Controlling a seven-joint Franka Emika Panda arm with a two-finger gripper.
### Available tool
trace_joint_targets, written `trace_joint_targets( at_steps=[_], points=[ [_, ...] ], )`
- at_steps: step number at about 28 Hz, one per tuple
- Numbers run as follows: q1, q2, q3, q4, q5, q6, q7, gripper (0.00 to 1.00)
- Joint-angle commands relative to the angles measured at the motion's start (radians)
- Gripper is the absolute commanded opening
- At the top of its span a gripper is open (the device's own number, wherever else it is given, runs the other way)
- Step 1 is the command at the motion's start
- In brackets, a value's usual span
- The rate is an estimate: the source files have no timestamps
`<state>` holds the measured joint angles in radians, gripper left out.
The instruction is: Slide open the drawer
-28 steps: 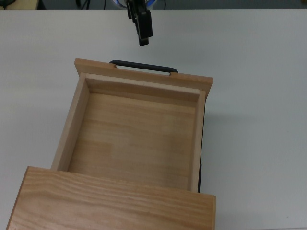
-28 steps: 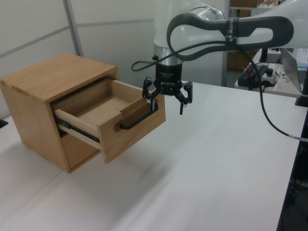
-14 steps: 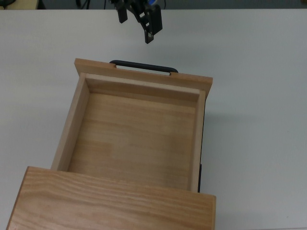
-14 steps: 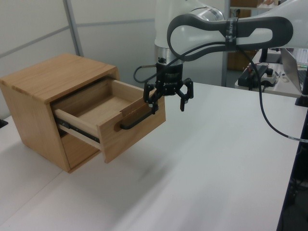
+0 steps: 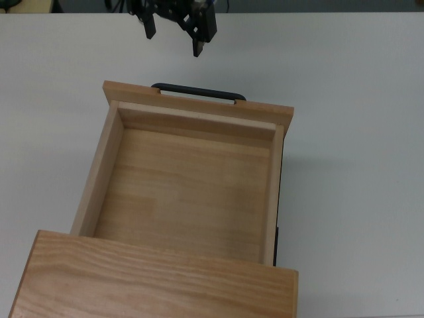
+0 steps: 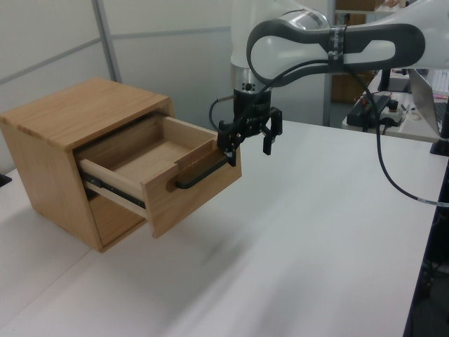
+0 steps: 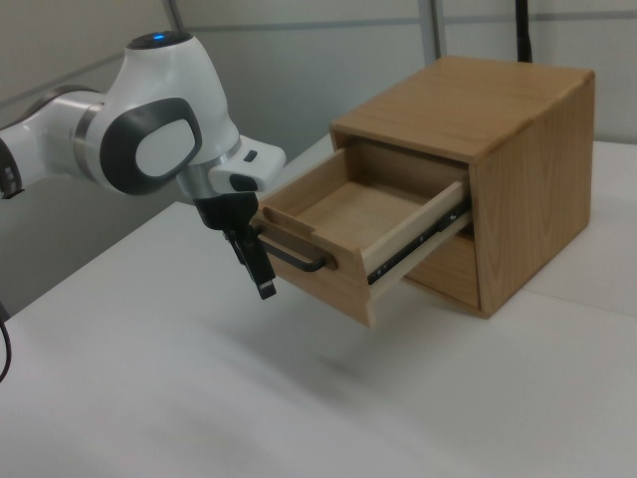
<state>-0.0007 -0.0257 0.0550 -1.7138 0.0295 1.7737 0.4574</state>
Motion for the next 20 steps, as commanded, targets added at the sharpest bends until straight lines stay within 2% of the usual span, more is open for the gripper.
trace_joint_targets(
  at_steps=[1,11,16,20],
  points=[
    [-0.004,-0.005,-0.003,-0.003,-0.013,-0.027,-0.149,1.0],
    [-0.025,-0.005,-0.006,-0.001,-0.013,-0.039,-0.299,1.0],
    [-0.033,-0.002,-0.006,-0.003,-0.04,-0.04,-0.383,1.0],
    [-0.05,0.0,-0.006,0.0,-0.04,-0.054,-0.399,1.0]
  ],
)
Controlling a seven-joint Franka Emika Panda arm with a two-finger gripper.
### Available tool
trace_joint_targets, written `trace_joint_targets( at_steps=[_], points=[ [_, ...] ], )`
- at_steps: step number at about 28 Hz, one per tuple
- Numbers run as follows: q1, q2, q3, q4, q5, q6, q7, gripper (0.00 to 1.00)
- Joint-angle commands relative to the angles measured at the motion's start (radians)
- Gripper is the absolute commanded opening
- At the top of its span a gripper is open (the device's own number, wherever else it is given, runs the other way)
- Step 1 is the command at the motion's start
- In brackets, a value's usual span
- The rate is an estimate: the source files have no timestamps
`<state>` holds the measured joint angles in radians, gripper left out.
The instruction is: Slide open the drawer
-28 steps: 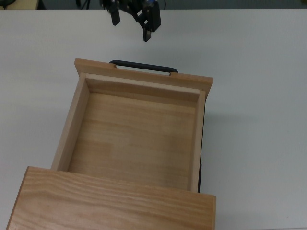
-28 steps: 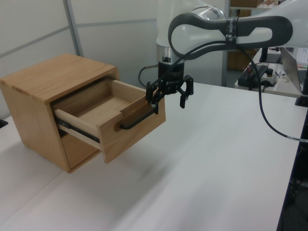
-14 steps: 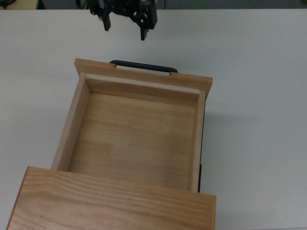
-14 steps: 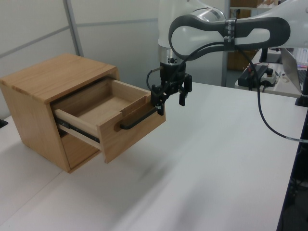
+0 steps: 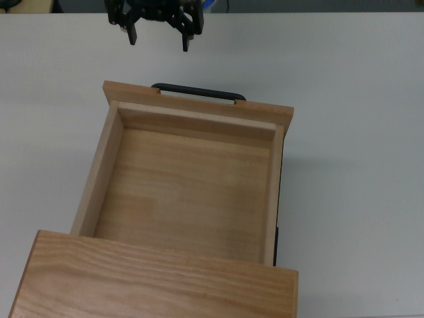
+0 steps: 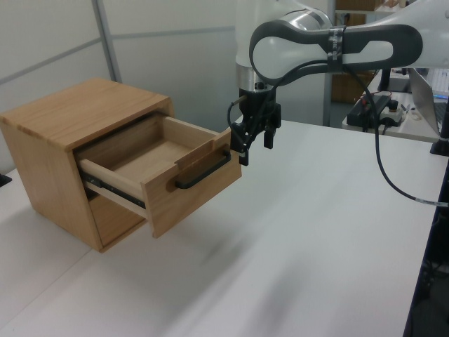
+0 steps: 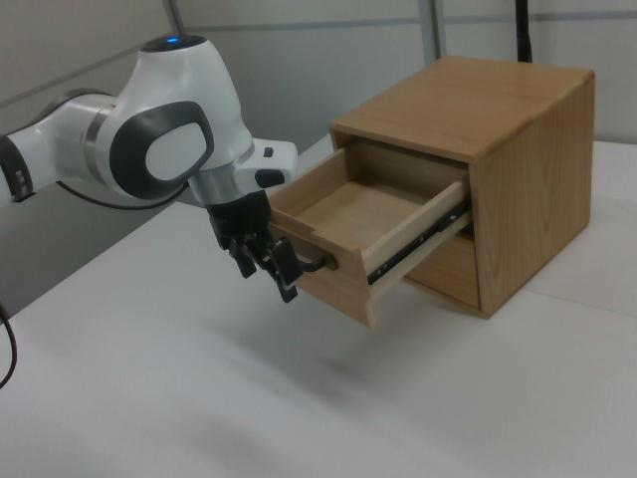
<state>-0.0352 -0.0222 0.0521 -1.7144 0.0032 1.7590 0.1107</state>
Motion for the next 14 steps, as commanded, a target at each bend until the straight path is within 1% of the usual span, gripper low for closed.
trace_joint_targets(
  at_steps=[1,6,14],
  points=[
    [-0.015,-0.004,-0.005,0.002,-0.014,-0.047,-0.052,1.0],
    [-0.015,-0.001,-0.003,0.006,-0.014,-0.075,-0.052,1.0],
    [-0.014,0.01,0.002,0.006,-0.012,-0.076,-0.052,1.0]
  ],
)
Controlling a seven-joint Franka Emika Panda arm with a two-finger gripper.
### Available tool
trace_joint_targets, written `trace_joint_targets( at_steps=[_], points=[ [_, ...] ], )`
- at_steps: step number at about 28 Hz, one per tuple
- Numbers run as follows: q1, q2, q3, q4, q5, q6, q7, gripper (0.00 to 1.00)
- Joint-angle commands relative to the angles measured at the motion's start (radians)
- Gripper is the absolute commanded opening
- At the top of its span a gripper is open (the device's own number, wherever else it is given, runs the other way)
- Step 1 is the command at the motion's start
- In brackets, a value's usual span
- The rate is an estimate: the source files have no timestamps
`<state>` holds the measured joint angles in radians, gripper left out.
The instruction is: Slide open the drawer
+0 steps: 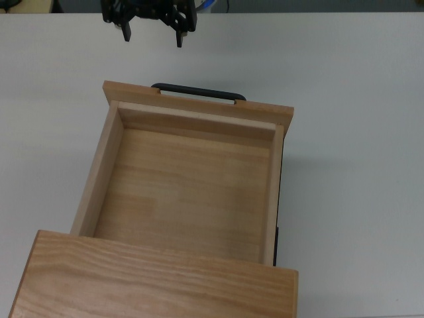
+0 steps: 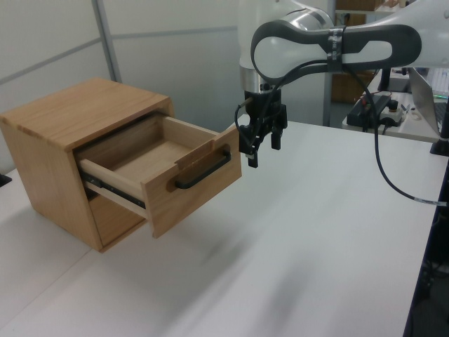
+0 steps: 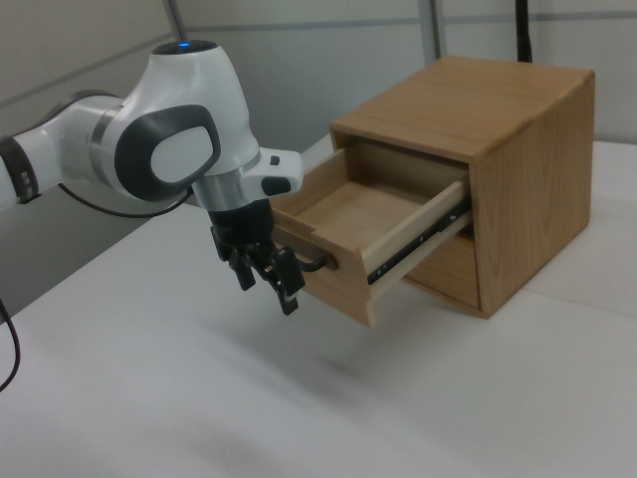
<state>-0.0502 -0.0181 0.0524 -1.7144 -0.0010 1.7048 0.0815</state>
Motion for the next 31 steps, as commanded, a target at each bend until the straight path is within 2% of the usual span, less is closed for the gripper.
trace_joint_targets(
  at_steps=[1,31],
  points=[
    [0.001,0.006,0.003,0.006,-0.008,-0.022,-0.025,1.0],
    [0.001,0.02,0.003,0.007,-0.01,-0.036,-0.028,1.0]
  ],
)
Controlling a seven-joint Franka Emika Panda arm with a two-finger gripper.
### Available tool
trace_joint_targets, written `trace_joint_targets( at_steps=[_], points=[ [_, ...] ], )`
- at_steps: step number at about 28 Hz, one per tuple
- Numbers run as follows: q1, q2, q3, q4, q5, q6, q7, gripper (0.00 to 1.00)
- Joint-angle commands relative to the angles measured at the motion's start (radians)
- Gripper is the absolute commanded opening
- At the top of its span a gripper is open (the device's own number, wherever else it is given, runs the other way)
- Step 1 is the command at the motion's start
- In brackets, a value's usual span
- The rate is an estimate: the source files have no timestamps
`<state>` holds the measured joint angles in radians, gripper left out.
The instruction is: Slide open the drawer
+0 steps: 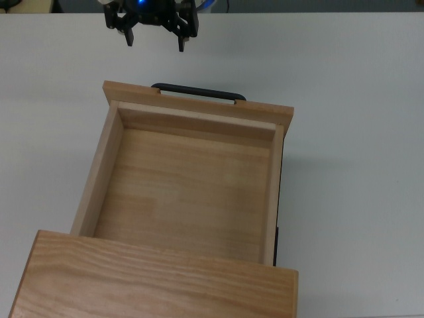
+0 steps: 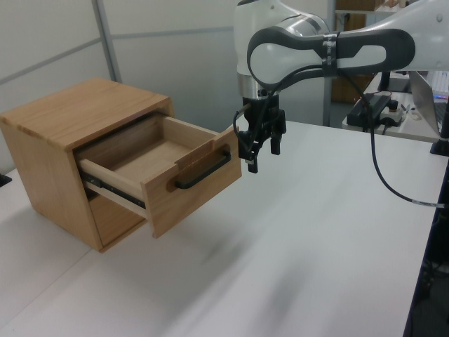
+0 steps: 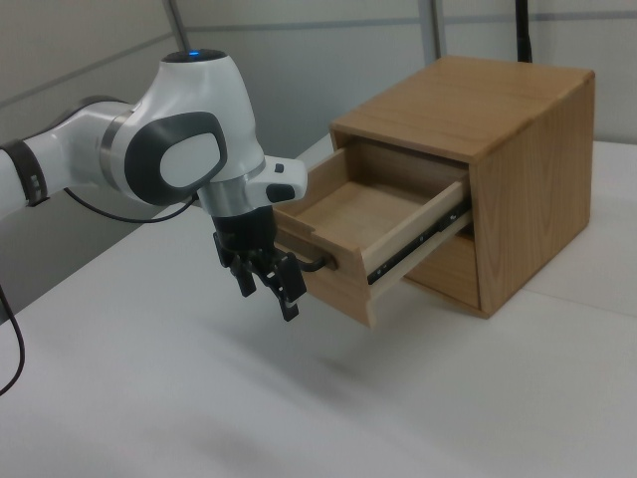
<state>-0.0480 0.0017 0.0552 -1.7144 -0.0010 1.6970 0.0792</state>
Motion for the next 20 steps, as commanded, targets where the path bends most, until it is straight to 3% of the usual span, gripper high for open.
trace_joint_targets(
  at_steps=[1,20],
  points=[
    [-0.003,0.0,0.0,0.007,-0.01,-0.028,-0.027,1.0],
    [-0.003,0.014,-0.006,0.039,-0.008,-0.03,-0.027,1.0]
  ],
)
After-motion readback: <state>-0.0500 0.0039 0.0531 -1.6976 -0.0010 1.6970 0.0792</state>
